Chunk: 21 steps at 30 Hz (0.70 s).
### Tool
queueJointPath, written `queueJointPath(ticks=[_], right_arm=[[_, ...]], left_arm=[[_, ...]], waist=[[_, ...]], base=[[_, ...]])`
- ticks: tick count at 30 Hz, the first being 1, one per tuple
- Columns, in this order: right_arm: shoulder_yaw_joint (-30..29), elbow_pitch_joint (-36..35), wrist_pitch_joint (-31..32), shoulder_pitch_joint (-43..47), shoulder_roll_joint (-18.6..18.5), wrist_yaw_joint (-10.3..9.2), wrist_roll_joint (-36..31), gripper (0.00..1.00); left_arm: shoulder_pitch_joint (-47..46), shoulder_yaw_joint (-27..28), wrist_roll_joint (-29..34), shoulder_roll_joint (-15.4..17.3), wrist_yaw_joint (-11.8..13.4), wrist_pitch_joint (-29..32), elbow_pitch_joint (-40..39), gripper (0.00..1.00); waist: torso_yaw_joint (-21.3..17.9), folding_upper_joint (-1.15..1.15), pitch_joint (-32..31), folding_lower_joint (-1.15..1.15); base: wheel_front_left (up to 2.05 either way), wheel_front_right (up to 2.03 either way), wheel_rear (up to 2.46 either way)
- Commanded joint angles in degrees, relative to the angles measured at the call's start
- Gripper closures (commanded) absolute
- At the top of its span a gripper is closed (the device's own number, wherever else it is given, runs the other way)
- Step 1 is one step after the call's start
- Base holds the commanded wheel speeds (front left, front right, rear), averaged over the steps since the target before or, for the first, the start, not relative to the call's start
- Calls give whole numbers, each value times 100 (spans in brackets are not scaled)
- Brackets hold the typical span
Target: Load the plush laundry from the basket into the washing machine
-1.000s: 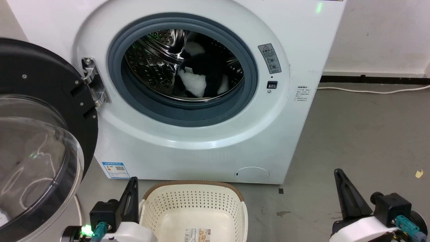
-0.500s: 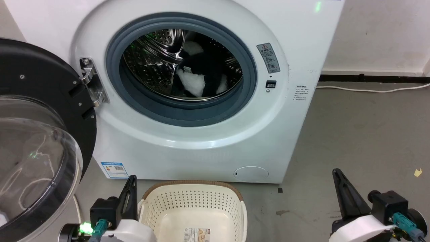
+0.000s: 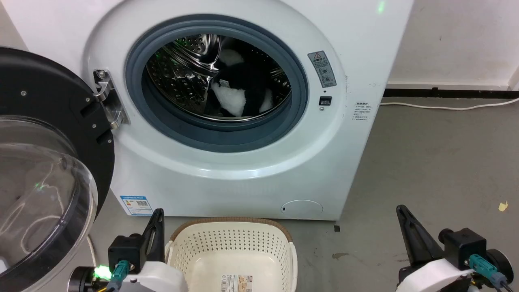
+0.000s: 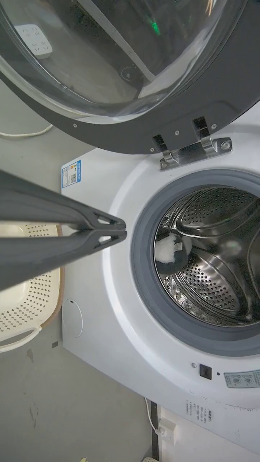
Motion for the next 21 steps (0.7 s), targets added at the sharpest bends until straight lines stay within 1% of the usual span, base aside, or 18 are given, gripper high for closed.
queueJointPath(ticks=[1,21], right_arm=[[-11,-43,21,-99,-2,-3,-60,100],[-13,-100,257,-139,-2,-4,-237,100]], left_arm=[[-77,27,55,-5,-25,31,-55,100],[-106,84,209,-15,-31,266,-227,100]], waist=[[-2,0,1,0],[-40,0,20,0]], base=[[0,0,0],[0,0,0]])
